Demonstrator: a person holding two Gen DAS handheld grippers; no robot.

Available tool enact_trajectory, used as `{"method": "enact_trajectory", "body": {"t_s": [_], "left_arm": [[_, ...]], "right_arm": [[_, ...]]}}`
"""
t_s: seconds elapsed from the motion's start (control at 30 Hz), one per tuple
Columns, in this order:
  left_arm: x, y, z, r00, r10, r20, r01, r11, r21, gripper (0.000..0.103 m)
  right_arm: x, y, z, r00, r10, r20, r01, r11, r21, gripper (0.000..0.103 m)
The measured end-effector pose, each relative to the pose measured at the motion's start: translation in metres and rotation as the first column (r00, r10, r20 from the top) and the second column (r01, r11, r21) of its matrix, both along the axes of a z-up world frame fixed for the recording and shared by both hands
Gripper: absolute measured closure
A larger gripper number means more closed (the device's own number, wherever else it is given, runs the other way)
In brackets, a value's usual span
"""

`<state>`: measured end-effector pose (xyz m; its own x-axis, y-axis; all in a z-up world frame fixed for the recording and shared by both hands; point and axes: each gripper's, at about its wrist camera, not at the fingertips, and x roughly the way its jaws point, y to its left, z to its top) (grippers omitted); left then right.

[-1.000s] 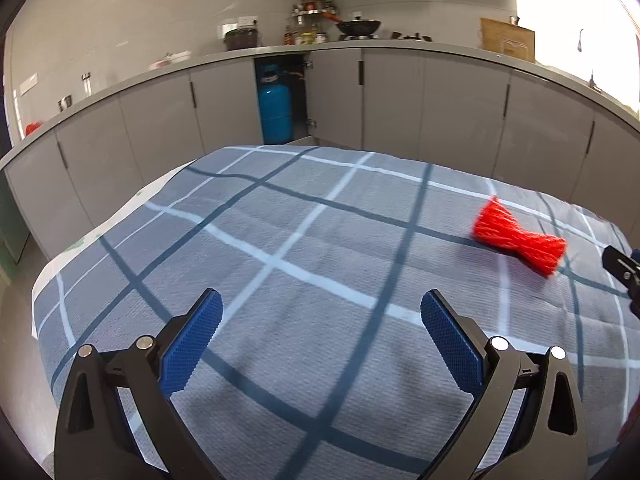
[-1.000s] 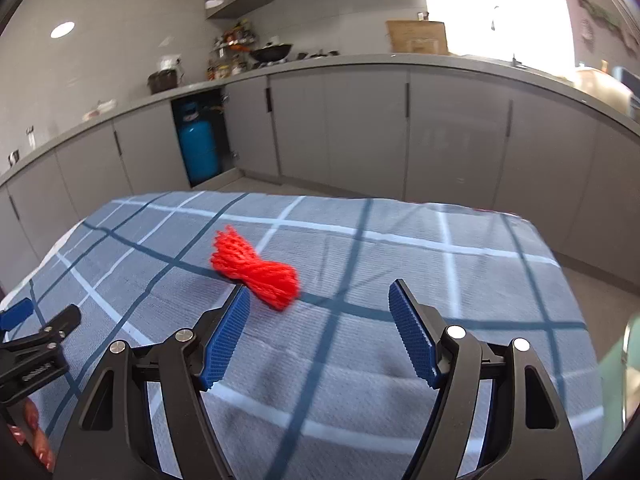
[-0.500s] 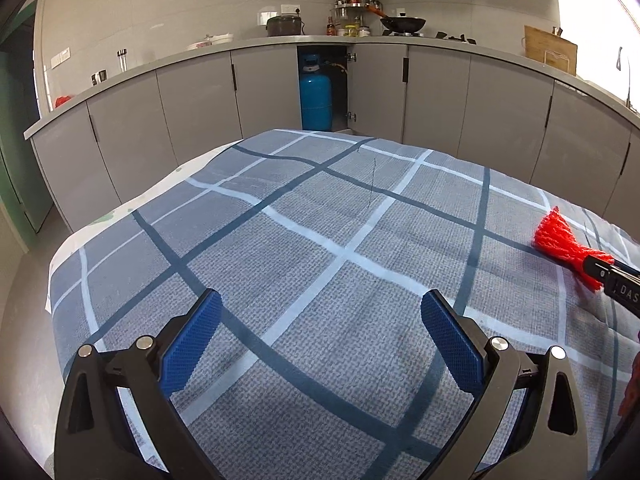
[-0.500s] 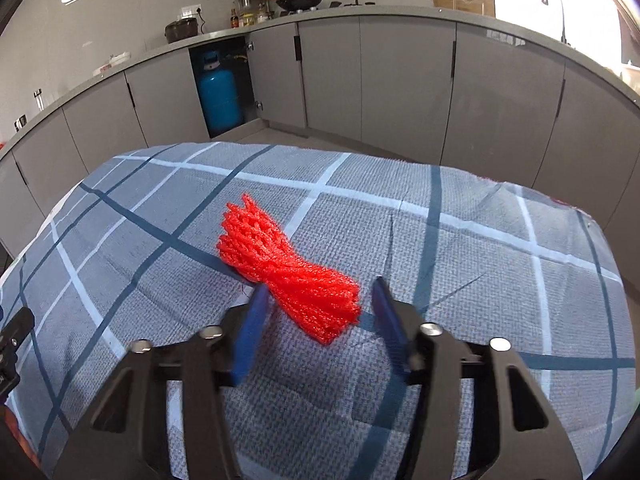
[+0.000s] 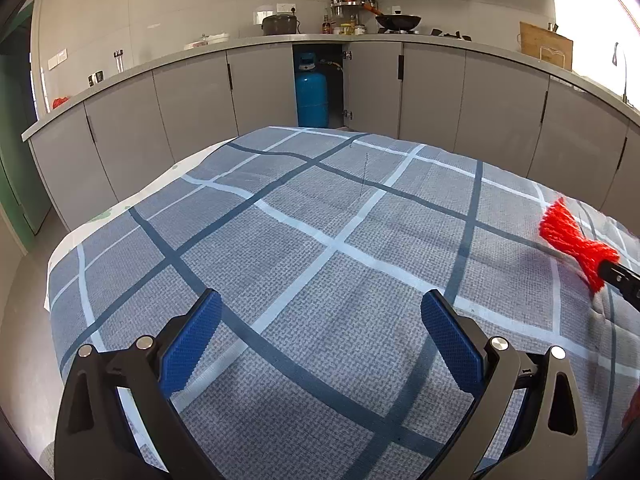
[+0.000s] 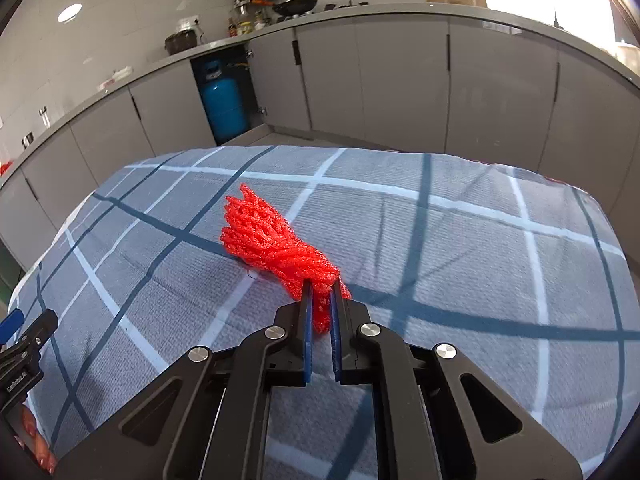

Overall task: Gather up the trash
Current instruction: 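Move the right tool to the small red mesh bag and grasp it, then carry the red mesh bag over the bucket with the right tool and release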

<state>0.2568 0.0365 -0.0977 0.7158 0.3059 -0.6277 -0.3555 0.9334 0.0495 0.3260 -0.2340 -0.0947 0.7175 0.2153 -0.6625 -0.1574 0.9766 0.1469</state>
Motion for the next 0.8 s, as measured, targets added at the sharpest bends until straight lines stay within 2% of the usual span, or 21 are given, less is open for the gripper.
{"method": "enact_trajectory", "body": {"t_s": [0.23, 0.4, 0.6, 0.8], "left_arm": [[-0.007, -0.022, 0.002, 0.999, -0.046, 0.005, 0.046, 0.999, -0.007, 0.005], [-0.015, -0.043, 0.004, 0.996, -0.092, 0.016, 0.093, 0.996, -0.018, 0.005], [-0.023, -0.069, 0.006, 0.989, -0.149, 0.020, 0.149, 0.989, -0.011, 0.005], [-0.030, -0.090, 0.006, 0.980, -0.200, 0.017, 0.200, 0.980, -0.001, 0.005]], "right_arm": [[-0.044, -0.043, 0.013, 0.992, -0.118, 0.050, 0.118, 0.993, 0.003, 0.095], [-0.083, -0.089, 0.028, 0.967, -0.237, 0.098, 0.239, 0.971, -0.009, 0.095], [-0.129, -0.154, 0.039, 0.910, -0.393, 0.133, 0.398, 0.918, -0.005, 0.095], [-0.172, -0.218, 0.035, 0.820, -0.555, 0.138, 0.564, 0.825, -0.029, 0.095]]}}
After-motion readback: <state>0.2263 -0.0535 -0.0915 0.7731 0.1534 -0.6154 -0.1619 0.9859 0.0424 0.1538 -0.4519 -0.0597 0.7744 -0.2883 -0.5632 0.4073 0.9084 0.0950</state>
